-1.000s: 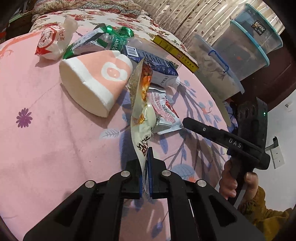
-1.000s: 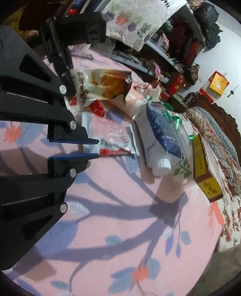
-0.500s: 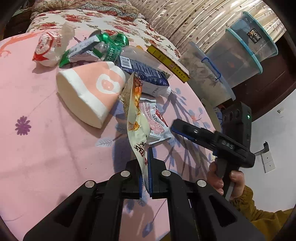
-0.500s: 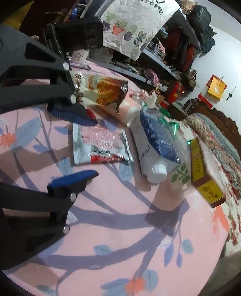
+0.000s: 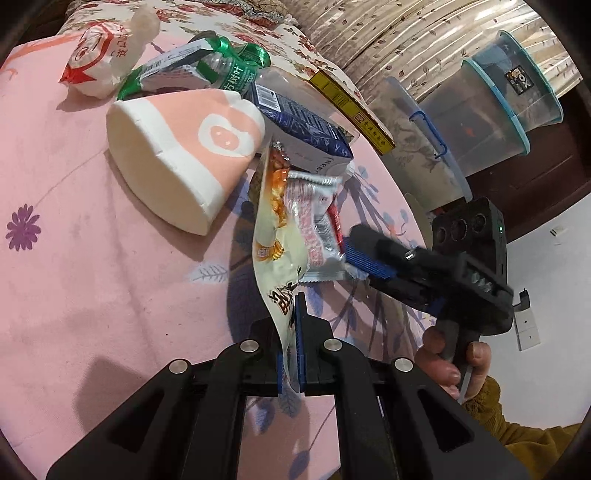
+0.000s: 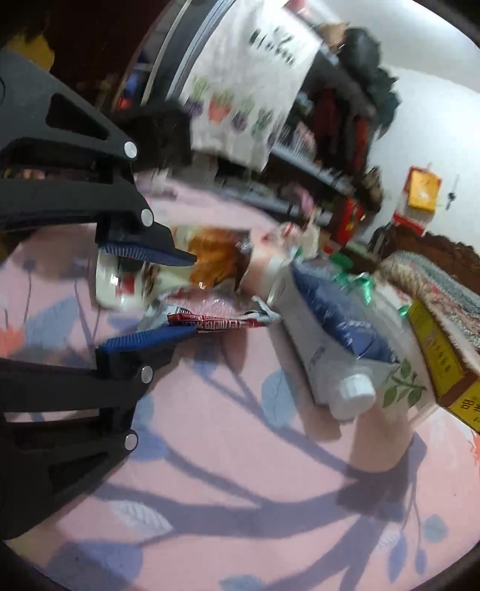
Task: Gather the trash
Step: 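Grasp the red-white snack packet with the right tool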
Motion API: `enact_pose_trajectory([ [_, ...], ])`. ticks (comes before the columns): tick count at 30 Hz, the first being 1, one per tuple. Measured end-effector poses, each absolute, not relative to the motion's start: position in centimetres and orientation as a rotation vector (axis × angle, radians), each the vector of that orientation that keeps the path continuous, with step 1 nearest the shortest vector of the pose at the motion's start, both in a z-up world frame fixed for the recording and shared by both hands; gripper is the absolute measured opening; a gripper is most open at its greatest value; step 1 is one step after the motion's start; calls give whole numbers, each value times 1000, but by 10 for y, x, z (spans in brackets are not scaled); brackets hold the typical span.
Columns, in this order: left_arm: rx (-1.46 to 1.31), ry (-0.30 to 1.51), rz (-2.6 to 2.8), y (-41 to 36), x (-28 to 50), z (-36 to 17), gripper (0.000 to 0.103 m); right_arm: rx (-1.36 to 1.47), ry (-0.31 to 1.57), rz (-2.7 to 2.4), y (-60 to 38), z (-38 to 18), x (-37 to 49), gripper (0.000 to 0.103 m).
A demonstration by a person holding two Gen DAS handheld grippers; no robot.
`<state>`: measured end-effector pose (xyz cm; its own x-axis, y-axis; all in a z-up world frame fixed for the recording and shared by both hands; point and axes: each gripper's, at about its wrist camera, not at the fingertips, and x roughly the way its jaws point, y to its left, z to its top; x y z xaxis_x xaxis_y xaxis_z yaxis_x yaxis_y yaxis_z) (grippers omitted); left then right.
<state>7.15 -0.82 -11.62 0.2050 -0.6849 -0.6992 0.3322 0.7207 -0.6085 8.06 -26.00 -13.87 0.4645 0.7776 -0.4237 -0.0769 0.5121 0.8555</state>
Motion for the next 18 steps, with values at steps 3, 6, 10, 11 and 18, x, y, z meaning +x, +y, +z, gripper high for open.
enact_pose_trajectory([
  [3,-369,1167,-737,-5,72,-120,7,970,926,669,-261,-140,81,36],
  [6,-378,1172,-745,-3,73,-123,9,962,935,654,-256,-140,83,36],
  [10,-385,1170,-757,-1,73,-125,9,914,961,605,-248,-142,86,36],
  [11,-385,1170,-759,-1,73,-125,9,921,963,611,-256,-143,83,36],
  [18,-395,1165,-766,4,74,-126,9,866,921,695,-241,-127,83,37],
])
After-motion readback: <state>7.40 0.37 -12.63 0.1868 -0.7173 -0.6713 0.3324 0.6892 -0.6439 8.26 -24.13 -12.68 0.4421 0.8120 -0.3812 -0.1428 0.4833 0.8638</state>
